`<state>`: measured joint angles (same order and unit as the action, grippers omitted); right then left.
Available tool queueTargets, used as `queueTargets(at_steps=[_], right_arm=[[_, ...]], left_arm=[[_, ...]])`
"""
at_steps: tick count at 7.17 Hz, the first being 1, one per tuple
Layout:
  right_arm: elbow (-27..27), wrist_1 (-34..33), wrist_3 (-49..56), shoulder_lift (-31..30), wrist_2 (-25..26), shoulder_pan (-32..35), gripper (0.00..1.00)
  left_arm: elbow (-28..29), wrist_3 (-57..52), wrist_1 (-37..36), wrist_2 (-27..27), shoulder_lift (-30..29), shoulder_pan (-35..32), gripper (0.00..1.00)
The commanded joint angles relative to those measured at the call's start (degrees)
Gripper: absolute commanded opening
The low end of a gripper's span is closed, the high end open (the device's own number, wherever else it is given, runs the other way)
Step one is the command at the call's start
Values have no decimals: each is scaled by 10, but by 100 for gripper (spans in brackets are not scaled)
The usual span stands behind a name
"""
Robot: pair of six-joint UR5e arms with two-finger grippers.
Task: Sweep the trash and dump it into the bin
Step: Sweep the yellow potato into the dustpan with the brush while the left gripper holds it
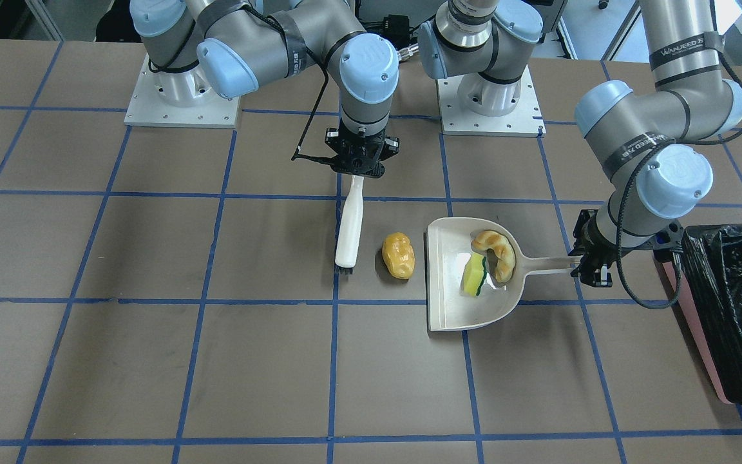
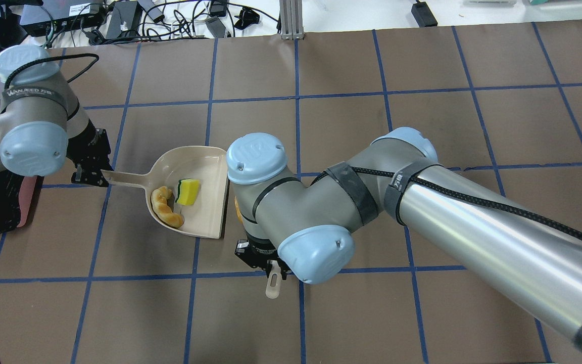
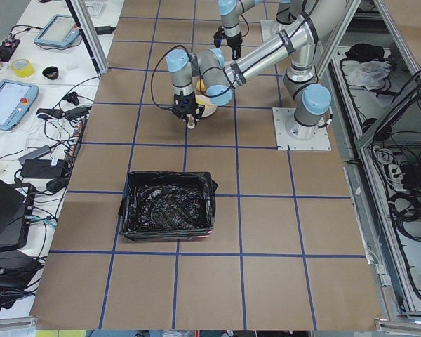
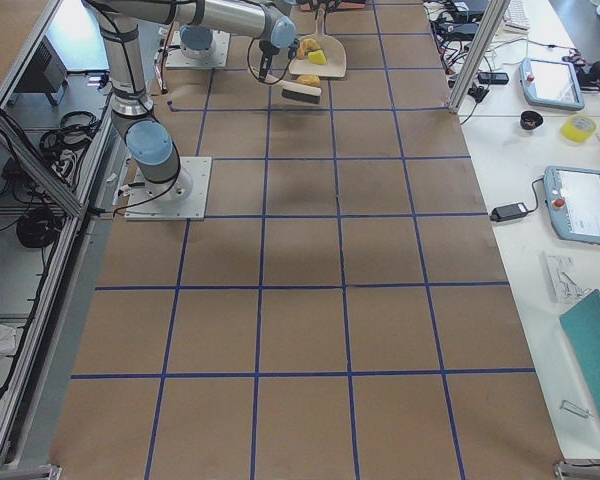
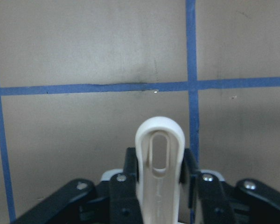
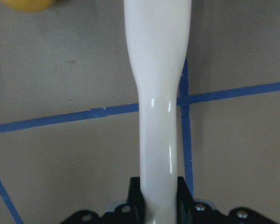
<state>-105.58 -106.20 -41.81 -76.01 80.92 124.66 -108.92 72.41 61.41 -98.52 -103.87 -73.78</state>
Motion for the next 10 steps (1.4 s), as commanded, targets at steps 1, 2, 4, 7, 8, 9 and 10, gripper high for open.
queueTargets(at_steps=[1, 2, 4, 7, 8, 9, 10], right_arm=[[0, -34, -16, 9, -3, 21, 0], [1, -40, -29, 17, -3, 25, 0], [6, -79, -56, 35, -4, 31, 0], [54, -134, -108, 89, -22, 57, 0], [83, -116, -110, 104, -21, 59, 0], [98, -100, -110, 107, -12, 59, 0], [98, -73, -106, 92, -9, 58, 0]], left_arm=[[-17, 42, -16, -14, 2, -10, 0], [-16, 59, -16, -15, 4, -26, 0], [-16, 101, -16, -15, 6, -64, 0], [-18, 127, -11, -13, 3, -94, 0], [-18, 121, -11, -9, 0, -95, 0], [-17, 109, -9, -5, -9, -94, 0], [-11, 53, -8, 22, -8, -85, 0]])
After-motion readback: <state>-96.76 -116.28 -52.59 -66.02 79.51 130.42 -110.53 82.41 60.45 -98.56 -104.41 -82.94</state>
